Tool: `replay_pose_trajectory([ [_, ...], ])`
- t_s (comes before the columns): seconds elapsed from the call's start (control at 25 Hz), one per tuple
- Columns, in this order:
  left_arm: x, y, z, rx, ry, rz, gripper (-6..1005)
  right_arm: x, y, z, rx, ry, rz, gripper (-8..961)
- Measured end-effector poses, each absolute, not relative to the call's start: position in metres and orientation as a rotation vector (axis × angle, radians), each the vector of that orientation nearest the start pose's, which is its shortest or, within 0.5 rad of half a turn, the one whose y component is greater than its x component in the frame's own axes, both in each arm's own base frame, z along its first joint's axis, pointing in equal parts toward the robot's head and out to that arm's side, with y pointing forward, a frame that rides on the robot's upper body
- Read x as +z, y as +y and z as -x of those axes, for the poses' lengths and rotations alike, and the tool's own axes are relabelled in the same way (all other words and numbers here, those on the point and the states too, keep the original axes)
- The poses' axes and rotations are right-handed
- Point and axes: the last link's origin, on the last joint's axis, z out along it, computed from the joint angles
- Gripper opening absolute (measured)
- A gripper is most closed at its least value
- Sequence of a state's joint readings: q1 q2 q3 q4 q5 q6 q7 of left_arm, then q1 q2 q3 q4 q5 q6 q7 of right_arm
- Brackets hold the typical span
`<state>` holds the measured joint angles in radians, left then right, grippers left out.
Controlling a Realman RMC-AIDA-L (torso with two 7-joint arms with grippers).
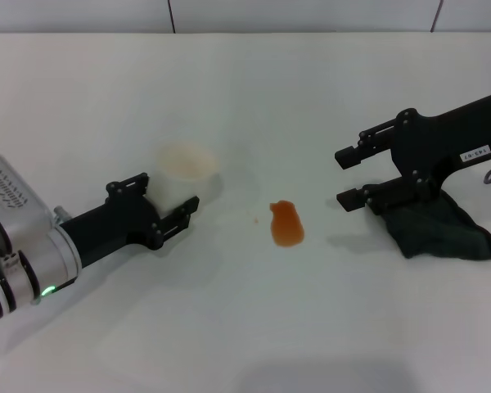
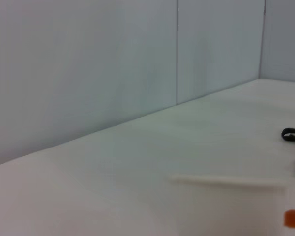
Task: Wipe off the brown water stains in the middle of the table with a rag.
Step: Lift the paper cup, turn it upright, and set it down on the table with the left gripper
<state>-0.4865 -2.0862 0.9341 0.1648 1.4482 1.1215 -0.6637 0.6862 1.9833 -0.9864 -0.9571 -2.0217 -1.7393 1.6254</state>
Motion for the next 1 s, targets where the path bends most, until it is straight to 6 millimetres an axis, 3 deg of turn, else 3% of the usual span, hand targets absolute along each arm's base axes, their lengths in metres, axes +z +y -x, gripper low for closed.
replay_pose_trajectory([
  [0.32, -0.077, 0.303, 0.321, -0.515, -0.497, 2.411, 705, 0.036, 0.359, -0.174, 0.351, 0.207, 3.091, 605],
  [0.76, -0.082, 0.313, 0.318, -0.473, -0.511, 2.405, 739, 0.032, 0.358, -0.174, 0.348, 0.208, 3.102, 603],
  [1.0, -0.087, 0.322, 0.308, -0.472, -0.492, 2.427, 897, 0.03, 0.357, -0.173, 0.353, 0.206, 3.107, 603],
])
